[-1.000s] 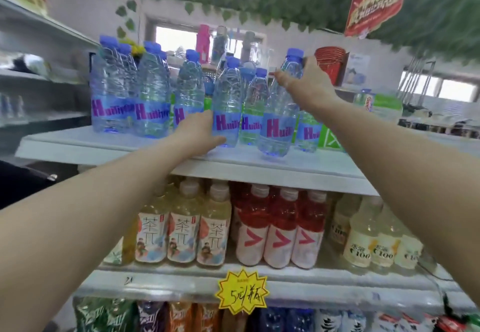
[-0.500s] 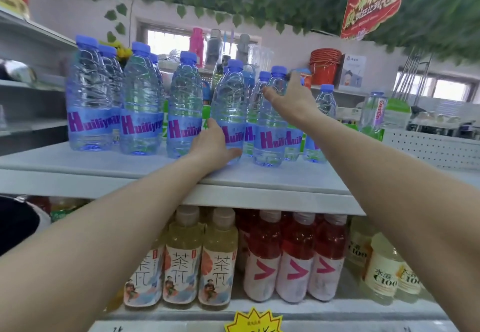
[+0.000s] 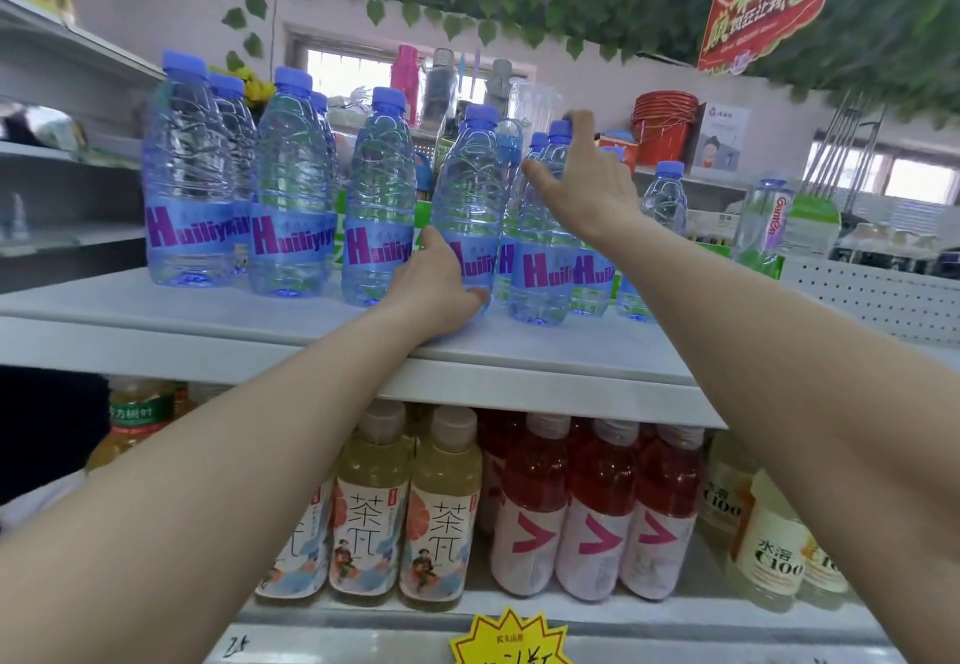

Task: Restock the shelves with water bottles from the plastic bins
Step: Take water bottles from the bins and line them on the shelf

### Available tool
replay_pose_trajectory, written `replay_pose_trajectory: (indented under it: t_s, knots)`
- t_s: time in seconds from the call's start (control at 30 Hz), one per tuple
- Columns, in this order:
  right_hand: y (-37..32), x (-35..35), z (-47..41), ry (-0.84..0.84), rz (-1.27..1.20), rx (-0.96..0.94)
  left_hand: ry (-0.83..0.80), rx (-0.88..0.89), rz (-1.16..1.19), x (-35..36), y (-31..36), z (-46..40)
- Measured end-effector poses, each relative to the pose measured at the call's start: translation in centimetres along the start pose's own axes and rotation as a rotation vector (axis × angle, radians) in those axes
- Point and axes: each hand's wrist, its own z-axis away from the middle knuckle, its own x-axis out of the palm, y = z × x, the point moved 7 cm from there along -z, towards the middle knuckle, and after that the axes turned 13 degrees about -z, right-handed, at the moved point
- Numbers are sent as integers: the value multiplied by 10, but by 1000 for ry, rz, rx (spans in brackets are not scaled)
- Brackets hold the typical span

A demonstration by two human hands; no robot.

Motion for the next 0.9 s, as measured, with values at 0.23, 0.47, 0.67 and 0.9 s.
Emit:
replay_pose_trajectory:
  t_s: [0.23, 0.47, 0.67, 0.9]
  knots:
    - [5, 0, 6, -23, 1, -24, 61, 10, -33, -3, 0, 0]
    - [9, -32, 42, -122, 278, -154, 278, 81, -158, -24, 14, 18]
    - [36, -79, 102, -200, 473, -220, 384, 109, -203, -33, 39, 53]
    - [86, -158, 188, -232, 546, -153, 370, 318, -147, 4, 140, 126]
